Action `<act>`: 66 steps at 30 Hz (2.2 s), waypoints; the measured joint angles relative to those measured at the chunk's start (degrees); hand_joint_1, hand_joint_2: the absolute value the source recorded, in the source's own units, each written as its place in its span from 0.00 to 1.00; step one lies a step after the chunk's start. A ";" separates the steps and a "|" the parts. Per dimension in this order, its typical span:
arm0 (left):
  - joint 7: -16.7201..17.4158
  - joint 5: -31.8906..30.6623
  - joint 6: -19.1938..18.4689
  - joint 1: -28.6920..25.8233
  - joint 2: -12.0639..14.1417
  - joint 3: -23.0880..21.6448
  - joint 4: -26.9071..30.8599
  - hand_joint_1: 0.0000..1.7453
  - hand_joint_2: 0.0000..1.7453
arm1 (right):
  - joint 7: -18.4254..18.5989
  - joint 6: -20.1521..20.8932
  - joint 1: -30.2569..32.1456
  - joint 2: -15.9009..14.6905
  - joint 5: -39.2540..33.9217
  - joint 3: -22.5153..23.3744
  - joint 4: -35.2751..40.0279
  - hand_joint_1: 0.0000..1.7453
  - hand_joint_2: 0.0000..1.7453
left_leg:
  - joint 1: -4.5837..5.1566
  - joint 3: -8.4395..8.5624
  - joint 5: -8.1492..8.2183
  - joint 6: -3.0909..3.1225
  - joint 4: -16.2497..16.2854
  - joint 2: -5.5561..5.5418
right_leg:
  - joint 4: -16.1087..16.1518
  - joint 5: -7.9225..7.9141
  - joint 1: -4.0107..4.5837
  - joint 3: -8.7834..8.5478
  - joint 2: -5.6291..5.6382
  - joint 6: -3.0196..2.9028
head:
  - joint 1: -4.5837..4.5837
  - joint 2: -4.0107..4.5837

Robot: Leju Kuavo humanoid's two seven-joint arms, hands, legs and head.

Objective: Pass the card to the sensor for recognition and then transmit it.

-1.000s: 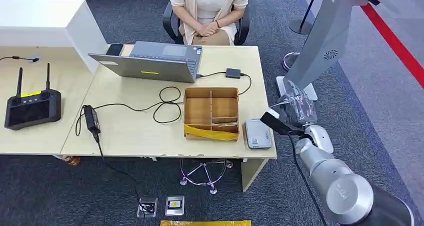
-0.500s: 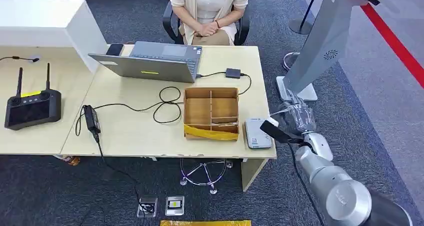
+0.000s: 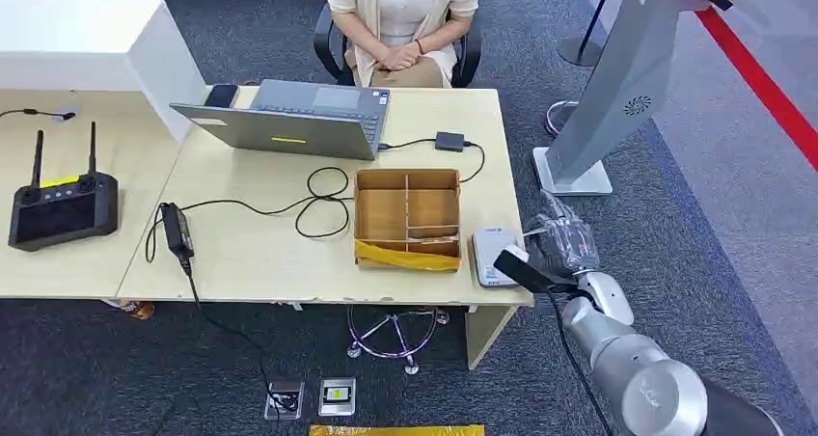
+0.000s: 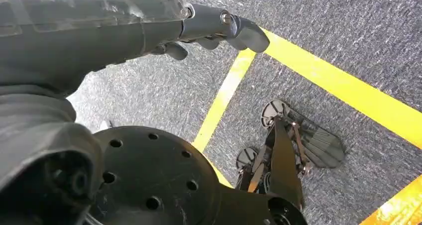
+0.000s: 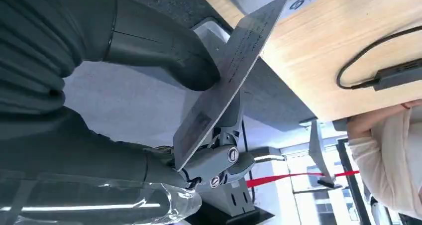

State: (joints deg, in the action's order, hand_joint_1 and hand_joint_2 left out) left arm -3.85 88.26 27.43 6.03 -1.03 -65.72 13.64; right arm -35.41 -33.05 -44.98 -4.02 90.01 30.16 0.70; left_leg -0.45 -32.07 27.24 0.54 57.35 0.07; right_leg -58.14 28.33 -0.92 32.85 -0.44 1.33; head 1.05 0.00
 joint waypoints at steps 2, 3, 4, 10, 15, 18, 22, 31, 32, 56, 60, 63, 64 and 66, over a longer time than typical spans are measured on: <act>0.00 0.02 0.00 0.00 0.00 0.00 0.00 0.00 0.00 | -0.02 0.00 0.09 0.04 0.00 0.00 0.00 1.00 1.00 | 0.00 0.00 0.00 0.00 0.00 0.00 | 0.00 0.00 0.00 0.00 0.00 0.00 | 0.00 0.00; 0.00 0.06 0.00 0.00 0.00 0.00 0.00 0.00 0.00 | -0.04 0.00 0.11 0.04 0.00 0.00 0.00 1.00 1.00 | 0.00 0.00 0.00 0.00 0.00 0.00 | 0.00 0.00 0.00 0.00 -0.01 0.00 | 0.00 0.00; 0.00 0.07 0.00 0.00 0.00 0.00 0.00 0.00 0.00 | -0.07 -0.02 0.12 0.07 0.00 0.00 0.00 1.00 1.00 | 0.00 0.00 0.00 0.00 0.00 0.00 | 0.00 0.00 0.00 0.00 -0.01 0.00 | 0.00 0.00; -0.50 1.03 0.04 0.03 0.00 0.00 0.00 0.00 0.00 | -0.96 -0.72 1.32 1.14 -0.02 -0.07 0.00 1.00 1.00 | 0.00 0.00 0.00 0.00 0.00 0.00 | 0.00 0.00 0.00 0.00 0.00 0.00 | 0.00 0.00; -1.11 1.07 -0.13 0.09 0.00 0.00 0.07 0.00 0.00 | -1.16 -1.22 2.97 2.38 -0.02 -0.09 0.00 1.00 1.00 | -0.01 0.02 0.00 0.00 -0.01 0.00 | 0.00 0.00 0.00 -0.01 -0.02 0.00 | 0.00 0.00; -1.20 1.01 -0.24 0.09 0.02 0.00 0.11 0.00 0.00 | -1.22 -1.20 3.69 2.49 -0.04 -0.07 0.00 1.00 1.00 | 0.00 0.05 0.00 0.00 -0.01 0.00 | 0.00 0.00 0.00 -0.03 0.01 0.00 | 0.00 0.00; -1.20 0.76 -0.31 0.11 0.09 0.00 0.11 0.00 0.00 | -1.38 -1.22 4.38 2.51 -0.17 0.02 0.00 1.00 1.00 | 0.00 0.22 0.03 -0.03 -0.01 0.06 | 0.03 0.00 0.00 -0.14 0.12 0.00 | 0.02 0.00; -1.18 0.92 0.04 0.12 0.28 0.00 0.15 0.00 0.00 | -1.38 -1.07 5.53 2.51 -0.22 0.07 0.02 1.00 1.00 | -0.02 0.75 0.08 -0.10 -0.03 0.14 | 0.06 0.01 0.01 -0.63 0.22 -0.02 | 0.00 0.00; -1.20 0.92 0.04 0.12 0.28 0.00 0.15 0.00 0.00 | -1.36 -1.07 5.54 2.51 -0.22 0.07 0.02 1.00 1.00 | -0.02 0.77 0.08 -0.10 -0.04 0.14 | 0.06 0.01 0.01 -0.65 0.23 -0.02 | 0.00 0.00; -2.49 -0.11 -2.38 0.41 1.31 -1.70 0.44 0.00 0.00 | 70.77 20.41 14.65 -38.29 -58.77 -71.05 104.67 1.00 1.00 | 0.88 -1.07 -0.59 0.43 0.33 -1.18 | -0.90 0.06 -0.89 1.03 -1.17 0.53 | 0.17 0.00; -3.13 -0.11 -3.48 0.46 1.31 -1.77 0.44 0.00 0.00 | 70.75 21.31 14.02 -38.36 -58.77 -74.38 110.05 1.00 1.00 | 0.84 -0.96 -0.46 0.28 0.33 -0.80 | -0.89 0.03 -0.87 1.03 -0.72 0.47 | 0.22 0.00; -3.15 -0.11 -3.96 0.47 1.36 -1.77 0.44 0.00 0.00 | 70.58 21.81 14.24 -38.40 -58.80 -76.06 112.26 1.00 1.00 | 0.85 -0.94 -0.46 0.29 0.33 -0.71 | -0.88 0.01 -0.87 1.04 -0.64 0.47 | 0.20 0.00; -3.15 -0.11 -4.00 0.47 1.38 -1.77 0.44 0.00 0.00 | 70.40 22.01 14.26 -38.40 -58.80 -76.45 112.89 1.00 1.00 | 0.85 -0.94 -0.45 0.29 0.33 -0.69 | -0.88 0.01 -0.87 1.04 -0.61 0.47 | 0.22 0.00; -3.15 -0.11 -4.02 0.47 1.40 -1.77 0.44 0.00 0.00 | 70.07 22.40 14.26 -38.42 -58.80 -77.09 113.68 1.00 1.00 | 0.84 -0.93 -0.45 0.29 0.33 -0.64 | -0.88 -0.02 -0.86 1.04 -0.58 0.43 | 0.20 0.00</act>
State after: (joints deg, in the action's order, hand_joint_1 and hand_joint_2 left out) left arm -6.99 88.15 23.41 6.50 0.37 -67.49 14.08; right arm 34.66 -10.64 -30.73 -42.45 31.21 -46.93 114.38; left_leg 0.39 -33.01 26.78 0.83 57.68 -0.57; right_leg -59.02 28.32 -1.78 33.89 -1.03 1.76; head 1.25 0.00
